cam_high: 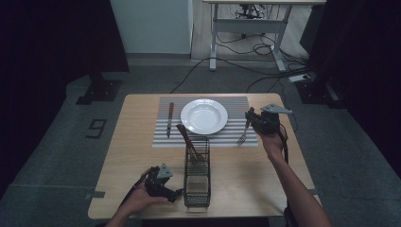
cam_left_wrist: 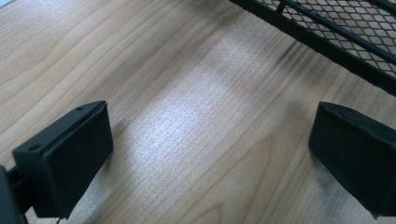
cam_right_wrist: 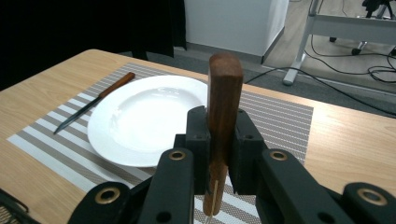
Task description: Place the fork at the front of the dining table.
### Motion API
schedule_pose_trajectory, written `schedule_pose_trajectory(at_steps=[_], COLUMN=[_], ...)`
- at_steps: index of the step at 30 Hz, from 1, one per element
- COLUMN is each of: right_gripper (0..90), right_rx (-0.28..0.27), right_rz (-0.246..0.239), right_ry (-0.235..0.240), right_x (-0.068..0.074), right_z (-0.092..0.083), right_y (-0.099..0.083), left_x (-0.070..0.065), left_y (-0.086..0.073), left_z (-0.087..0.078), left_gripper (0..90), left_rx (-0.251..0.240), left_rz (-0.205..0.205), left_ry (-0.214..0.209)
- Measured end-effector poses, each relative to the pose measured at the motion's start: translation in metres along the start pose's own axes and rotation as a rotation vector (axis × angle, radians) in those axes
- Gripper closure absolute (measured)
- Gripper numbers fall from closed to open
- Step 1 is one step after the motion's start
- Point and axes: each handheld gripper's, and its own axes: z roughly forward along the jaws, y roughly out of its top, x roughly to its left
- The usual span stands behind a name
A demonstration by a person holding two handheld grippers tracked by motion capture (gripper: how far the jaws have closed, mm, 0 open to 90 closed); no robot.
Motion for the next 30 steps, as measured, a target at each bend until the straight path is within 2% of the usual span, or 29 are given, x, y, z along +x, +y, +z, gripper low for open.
schedule_pose_trajectory(at_steps=[4, 11, 16, 22, 24, 25, 27, 30], right_gripper=[80.5, 80.5, 80.4, 80.2, 79.0, 79.0, 79.2, 79.2], right_rx=[0.003, -0.009, 0.017, 0.003, 0.012, 0.037, 0.024, 0.034], right_rz=[0.000, -0.032, -0.054, -0.058, -0.062, -0.060, -0.058, -0.040], right_ry=[-0.012, -0.041, -0.059, -0.060, -0.057, -0.053, -0.062, -0.055], right_x=[-0.002, -0.001, 0.000, 0.001, 0.001, 0.001, 0.000, -0.002], right_z=[0.005, 0.014, 0.021, 0.023, 0.025, 0.027, 0.029, 0.028], right_y=[-0.001, 0.001, -0.002, -0.005, -0.007, -0.009, -0.014, -0.015], left_x=[0.000, 0.000, 0.000, 0.000, 0.000, 0.000, 0.000, 0.000], left_y=[0.000, 0.000, 0.000, 0.000, 0.000, 0.000, 0.000, 0.000], left_z=[0.000, 0.000, 0.000, 0.000, 0.000, 0.000, 0.000, 0.000], left_gripper=[0.0, 0.0, 0.0, 0.0, 0.0, 0.0, 0.0, 0.0], left_rx=[0.000, 0.000, 0.000, 0.000, 0.000, 0.000, 0.000, 0.000], left_rz=[0.000, 0.001, 0.001, 0.001, 0.002, 0.002, 0.002, 0.000], left_ry=[0.000, -0.001, -0.001, -0.001, -0.001, -0.002, -0.001, 0.000])
